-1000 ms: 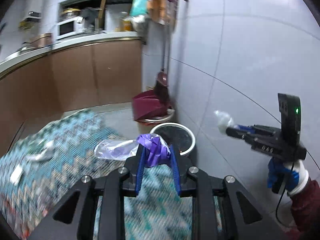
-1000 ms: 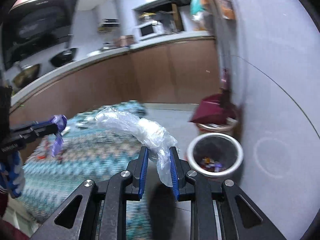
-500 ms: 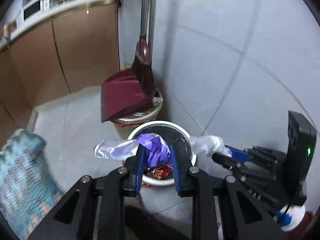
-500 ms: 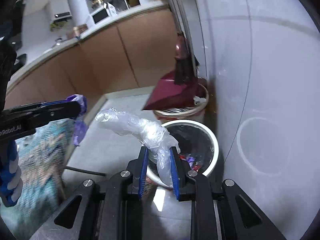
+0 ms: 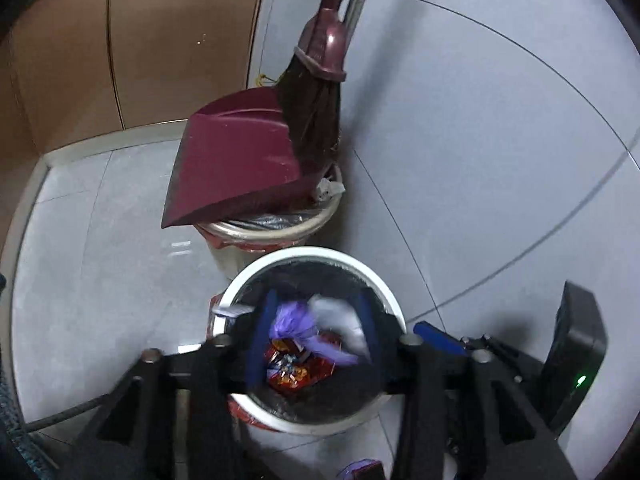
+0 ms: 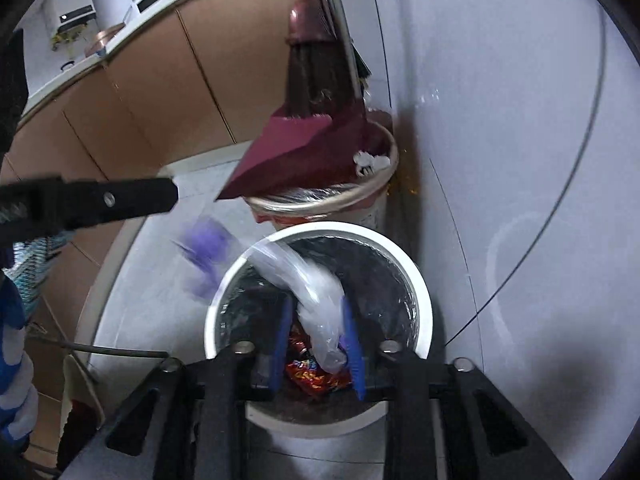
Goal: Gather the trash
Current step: 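Carry the purple wrapper and plastic bag over the bin and open both grippers, then move both tools back from the bin toward the blanket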
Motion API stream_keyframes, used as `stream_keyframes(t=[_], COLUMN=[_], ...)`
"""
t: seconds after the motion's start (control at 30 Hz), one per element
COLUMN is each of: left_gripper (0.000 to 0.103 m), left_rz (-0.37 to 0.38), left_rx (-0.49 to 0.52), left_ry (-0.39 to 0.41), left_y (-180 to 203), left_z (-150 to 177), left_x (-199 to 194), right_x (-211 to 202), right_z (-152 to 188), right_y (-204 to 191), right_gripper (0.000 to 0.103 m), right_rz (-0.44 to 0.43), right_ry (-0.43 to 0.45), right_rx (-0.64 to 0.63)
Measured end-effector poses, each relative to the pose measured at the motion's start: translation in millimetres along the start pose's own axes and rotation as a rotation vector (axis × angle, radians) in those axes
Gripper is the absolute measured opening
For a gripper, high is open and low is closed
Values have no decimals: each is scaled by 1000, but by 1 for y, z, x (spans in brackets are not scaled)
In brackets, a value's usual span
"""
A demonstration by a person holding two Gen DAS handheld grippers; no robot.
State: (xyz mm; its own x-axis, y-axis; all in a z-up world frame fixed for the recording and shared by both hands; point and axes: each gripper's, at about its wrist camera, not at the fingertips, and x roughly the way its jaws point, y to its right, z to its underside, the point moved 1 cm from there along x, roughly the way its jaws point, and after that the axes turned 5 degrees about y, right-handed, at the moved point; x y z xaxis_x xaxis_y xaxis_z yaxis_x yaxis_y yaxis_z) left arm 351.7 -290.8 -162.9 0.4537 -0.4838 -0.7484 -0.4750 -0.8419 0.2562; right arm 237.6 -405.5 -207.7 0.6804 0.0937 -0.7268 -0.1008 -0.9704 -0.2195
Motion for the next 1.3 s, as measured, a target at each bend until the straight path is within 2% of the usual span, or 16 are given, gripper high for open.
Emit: stream_keyframes(t=[0.03, 0.2, 0.33, 0.5, 0.67, 0.93, 1.0, 1.07, 1.3], left_gripper=[47, 47, 48, 48, 48, 48, 48, 48, 56], left_rz=[7, 13, 3, -14, -26, -54, -65, -87, -159], left_rx=[-8, -16, -14, -14, -1, 48, 52, 58, 71], left_ry=[1, 18, 49, 104, 193, 271, 289, 317, 437], left_y=[-1, 1, 6, 12, 19, 30, 30, 28, 22], left_z=[0, -3, -1, 7, 22, 55, 64, 74, 107], left_x=[1, -7, -31, -76, -132, -222, -244, -270, -361], right_x=[2, -2, -18, -44, -88, -165, -184, -207, -291], right_z=[1, 4, 8, 10, 16, 22, 22, 22, 22], right_y=[2, 0, -7, -19, -39, -77, -86, -95, -126], right_gripper=[47, 51, 59, 74, 91, 96, 97, 103, 103], right_rz=[7, 9, 8, 12, 30, 41, 28, 9, -63], right_ry=[-4, -14, -4, 27, 75, 189, 215, 253, 409], right_rx=[0, -7, -6, -10, -27, -90, -102, -99, -100])
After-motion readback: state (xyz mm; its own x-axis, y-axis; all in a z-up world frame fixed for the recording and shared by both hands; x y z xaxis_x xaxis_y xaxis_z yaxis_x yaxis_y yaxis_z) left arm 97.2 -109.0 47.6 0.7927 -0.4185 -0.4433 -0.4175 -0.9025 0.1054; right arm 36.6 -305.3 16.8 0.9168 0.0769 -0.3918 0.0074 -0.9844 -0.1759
